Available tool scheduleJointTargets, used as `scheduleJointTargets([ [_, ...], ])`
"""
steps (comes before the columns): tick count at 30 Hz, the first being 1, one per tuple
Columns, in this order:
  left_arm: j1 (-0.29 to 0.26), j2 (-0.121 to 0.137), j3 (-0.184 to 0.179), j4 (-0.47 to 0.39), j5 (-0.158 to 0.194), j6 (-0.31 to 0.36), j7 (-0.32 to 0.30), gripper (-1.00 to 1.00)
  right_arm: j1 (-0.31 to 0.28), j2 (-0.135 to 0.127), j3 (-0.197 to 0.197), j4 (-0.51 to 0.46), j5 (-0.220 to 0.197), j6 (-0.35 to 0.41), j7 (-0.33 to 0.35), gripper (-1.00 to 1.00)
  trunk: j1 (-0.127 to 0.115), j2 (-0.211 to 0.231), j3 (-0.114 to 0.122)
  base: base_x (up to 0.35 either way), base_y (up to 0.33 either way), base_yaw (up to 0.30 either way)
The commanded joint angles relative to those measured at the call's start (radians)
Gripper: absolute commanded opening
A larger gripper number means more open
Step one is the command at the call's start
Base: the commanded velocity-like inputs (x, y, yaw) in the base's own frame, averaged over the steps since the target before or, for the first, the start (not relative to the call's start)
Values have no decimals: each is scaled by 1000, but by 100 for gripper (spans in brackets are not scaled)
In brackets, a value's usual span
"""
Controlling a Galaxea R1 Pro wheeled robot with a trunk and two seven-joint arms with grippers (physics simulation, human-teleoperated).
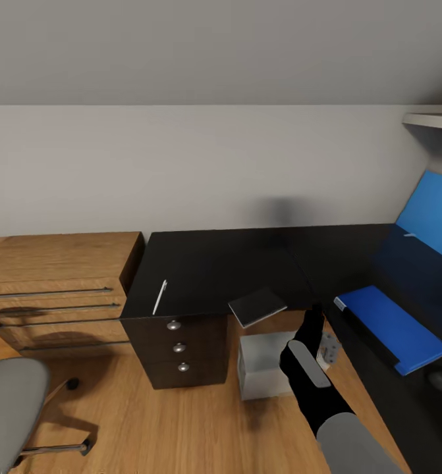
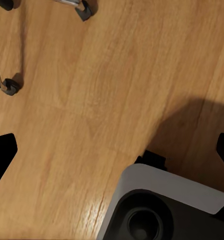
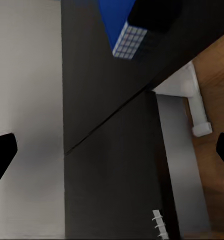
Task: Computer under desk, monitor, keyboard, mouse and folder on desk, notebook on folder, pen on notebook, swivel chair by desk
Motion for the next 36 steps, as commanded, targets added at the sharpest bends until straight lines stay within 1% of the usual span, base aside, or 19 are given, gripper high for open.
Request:
scheduleJointTargets([
  [1, -1, 1, -8, 0, 9, -6, 6, 100, 0, 0, 7, 0, 2, -4, -7, 100, 0, -1, 0, 0, 0, 198],
  [3, -1, 1, -8, 0, 10, -6, 6, 100, 0, 4, 19, 2, 1, -3, -8, 100, 0, -1, 0, 0, 0, 132],
  [10, -1, 1, -6, 0, 11, -6, 7, 100, 0, 14, 40, 2, 0, -2, -7, 100, 0, -1, 1, 0, 0, 47],
  [12, -1, 1, -6, 0, 12, -6, 8, 100, 0, 22, 54, 1, 0, -2, -7, 100, 0, -1, 1, 0, 0, 12],
  [15, -1, 1, -5, 0, 12, -6, 8, 100, 0, 28, 73, 2, 0, -2, -7, 100, 0, -1, 1, 0, 0, 7],
  [16, -1, 1, -4, 0, 12, -5, 8, 100, 0, 30, 89, 2, 0, -2, -7, 100, 0, -1, 1, 0, 0, 4],
  [22, -1, 1, -4, 0, 12, -5, 8, 100, 1, 32, 162, 1, 0, -1, -7, 100, 0, -1, 1, 0, 0, 2],
  [23, -1, 1, -4, 0, 12, -6, 8, 100, 1, 32, 183, 1, 0, -2, -6, 100, 0, -1, 1, 0, 0, 0],
  [26, -1, 1, -4, 0, 12, -6, 8, 100, 1, 33, 207, -1, 1, -3, -5, 100, 0, -1, 1, 0, 0, 0],
  [31, -1, 1, -4, 0, 12, -6, 9, 100, 2, 32, 224, -3, 4, -5, -3, 100, 0, -1, 1, 0, 0, 0],
  [36, -1, 1, -4, 0, 12, -6, 9, 100, 3, 32, 227, -4, 5, -5, 3, 100, 0, -1, 1, 0, 0, 0],
])
